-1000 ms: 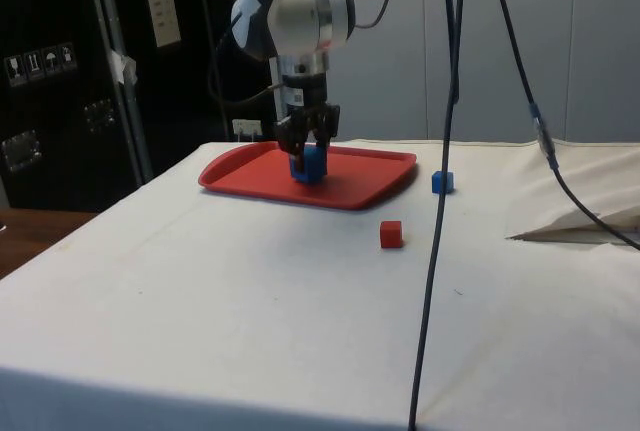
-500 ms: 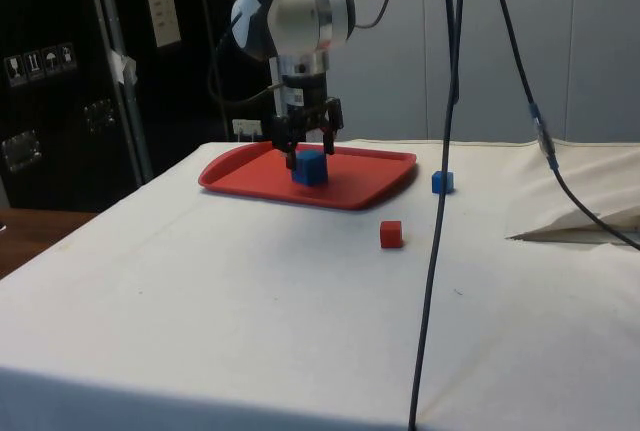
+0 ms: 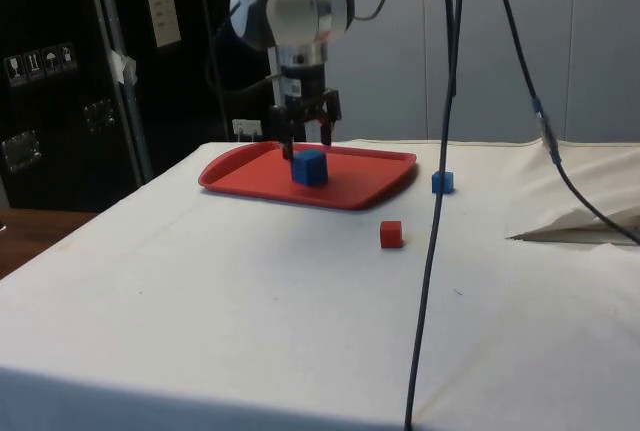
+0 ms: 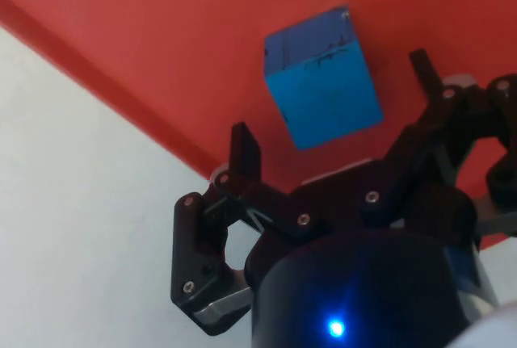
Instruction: Pick up the largest block and place it onto the tray.
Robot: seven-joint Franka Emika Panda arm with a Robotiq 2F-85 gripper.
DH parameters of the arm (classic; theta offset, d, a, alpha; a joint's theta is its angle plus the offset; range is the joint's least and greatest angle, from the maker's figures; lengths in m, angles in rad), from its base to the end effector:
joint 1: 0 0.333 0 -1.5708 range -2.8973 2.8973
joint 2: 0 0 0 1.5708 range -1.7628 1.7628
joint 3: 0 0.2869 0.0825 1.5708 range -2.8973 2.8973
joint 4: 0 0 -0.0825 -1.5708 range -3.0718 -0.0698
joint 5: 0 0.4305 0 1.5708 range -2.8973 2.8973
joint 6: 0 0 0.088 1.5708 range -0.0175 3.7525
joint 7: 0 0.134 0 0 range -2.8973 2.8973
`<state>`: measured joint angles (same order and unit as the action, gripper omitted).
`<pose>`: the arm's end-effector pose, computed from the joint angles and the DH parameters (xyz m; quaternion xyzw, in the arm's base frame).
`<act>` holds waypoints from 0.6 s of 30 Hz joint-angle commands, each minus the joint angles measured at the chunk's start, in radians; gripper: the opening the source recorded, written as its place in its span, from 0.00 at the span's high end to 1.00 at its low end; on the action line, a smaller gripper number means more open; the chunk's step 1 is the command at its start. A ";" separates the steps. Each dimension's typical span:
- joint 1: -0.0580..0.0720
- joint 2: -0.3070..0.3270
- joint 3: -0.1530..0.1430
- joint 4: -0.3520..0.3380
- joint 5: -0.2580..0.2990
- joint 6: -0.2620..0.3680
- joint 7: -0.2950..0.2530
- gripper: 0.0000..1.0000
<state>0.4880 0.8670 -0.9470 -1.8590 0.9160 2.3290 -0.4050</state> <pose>0.5982 -0.2714 0.1352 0.9670 -0.2495 0.0445 0.0249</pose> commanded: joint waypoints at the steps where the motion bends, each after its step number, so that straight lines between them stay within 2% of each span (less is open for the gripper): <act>1: 0.011 -0.012 -0.014 -0.006 -0.009 -0.012 0.007 0.00; 2: 0.014 -0.017 -0.020 -0.006 -0.010 -0.016 0.008 0.00; 3: 0.007 -0.009 -0.011 0.000 -0.001 -0.009 0.001 0.00; 5: 0.023 -0.030 -0.035 -0.006 -0.010 -0.025 0.008 0.00; 10: 0.042 -0.056 -0.065 -0.007 -0.016 -0.048 0.014 0.00; 11: 0.042 -0.056 -0.065 -0.007 -0.016 -0.048 0.014 0.00; 12: 0.034 -0.050 -0.055 -0.001 -0.005 -0.040 0.005 0.00; 13: 0.046 -0.060 -0.069 -0.007 -0.017 -0.051 0.015 0.00; 14: 0.052 -0.070 -0.079 -0.007 -0.020 -0.058 0.018 0.00; 18: 0.066 -0.090 -0.096 -0.007 -0.027 -0.069 0.025 0.00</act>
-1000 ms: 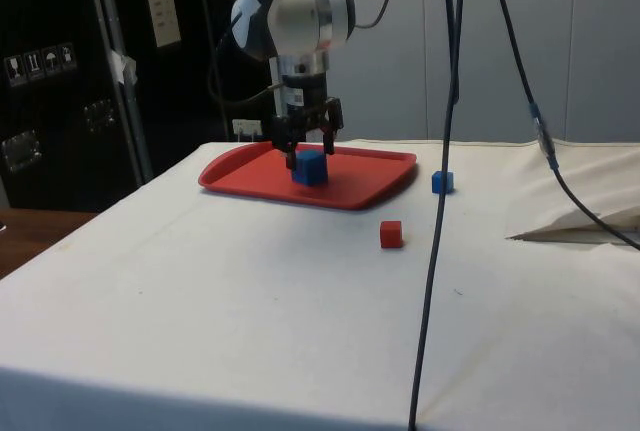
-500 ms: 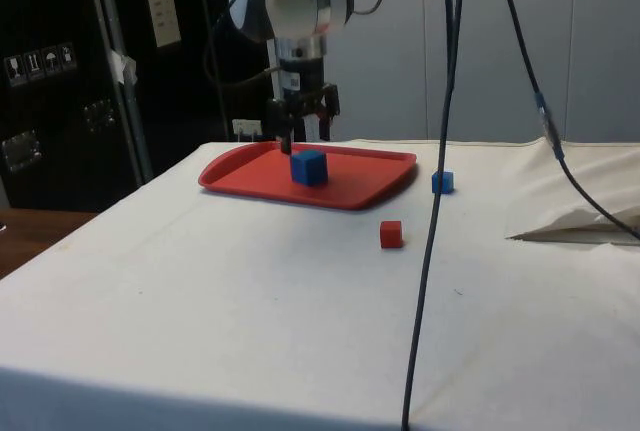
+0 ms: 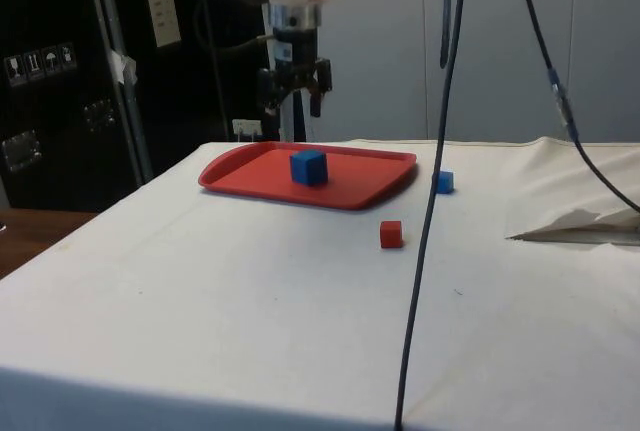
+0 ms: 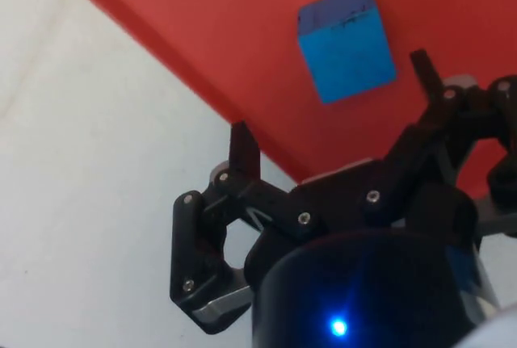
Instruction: Pick up the largest block and place it onto the tray.
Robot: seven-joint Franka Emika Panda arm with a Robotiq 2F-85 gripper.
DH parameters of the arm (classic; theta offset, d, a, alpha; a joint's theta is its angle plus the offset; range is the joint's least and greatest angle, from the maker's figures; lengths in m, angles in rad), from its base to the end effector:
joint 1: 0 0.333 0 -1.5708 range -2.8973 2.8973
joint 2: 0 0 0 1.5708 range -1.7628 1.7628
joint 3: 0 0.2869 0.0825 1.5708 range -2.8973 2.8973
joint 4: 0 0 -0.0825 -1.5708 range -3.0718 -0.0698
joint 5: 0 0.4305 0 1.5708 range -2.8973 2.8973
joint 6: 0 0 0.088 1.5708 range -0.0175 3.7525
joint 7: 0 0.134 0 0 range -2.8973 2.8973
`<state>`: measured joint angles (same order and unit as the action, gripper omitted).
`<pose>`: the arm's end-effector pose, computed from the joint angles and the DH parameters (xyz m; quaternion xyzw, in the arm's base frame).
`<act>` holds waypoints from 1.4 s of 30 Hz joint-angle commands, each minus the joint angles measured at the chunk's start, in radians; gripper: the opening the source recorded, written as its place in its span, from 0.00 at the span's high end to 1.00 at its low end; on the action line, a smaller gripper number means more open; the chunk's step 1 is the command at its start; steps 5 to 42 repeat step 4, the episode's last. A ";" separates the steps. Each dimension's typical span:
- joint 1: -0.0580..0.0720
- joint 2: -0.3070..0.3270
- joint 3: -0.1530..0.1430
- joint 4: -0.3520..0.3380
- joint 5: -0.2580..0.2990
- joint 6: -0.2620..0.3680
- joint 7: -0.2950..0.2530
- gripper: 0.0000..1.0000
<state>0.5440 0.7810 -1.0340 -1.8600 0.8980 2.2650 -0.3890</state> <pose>0.6094 -0.2698 0.1961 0.9649 -0.2538 0.0676 0.0038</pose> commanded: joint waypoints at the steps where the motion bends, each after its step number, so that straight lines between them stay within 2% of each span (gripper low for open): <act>1: 0.013 -0.008 -0.012 -0.005 -0.011 -0.008 0.011 0.00; 3: 0.024 -0.023 -0.024 -0.005 -0.018 -0.015 0.018 0.00; 4: 0.013 -0.020 -0.014 0.000 -0.006 -0.007 0.006 0.00; 42: 0.013 -0.020 -0.014 0.000 -0.006 -0.007 0.006 0.00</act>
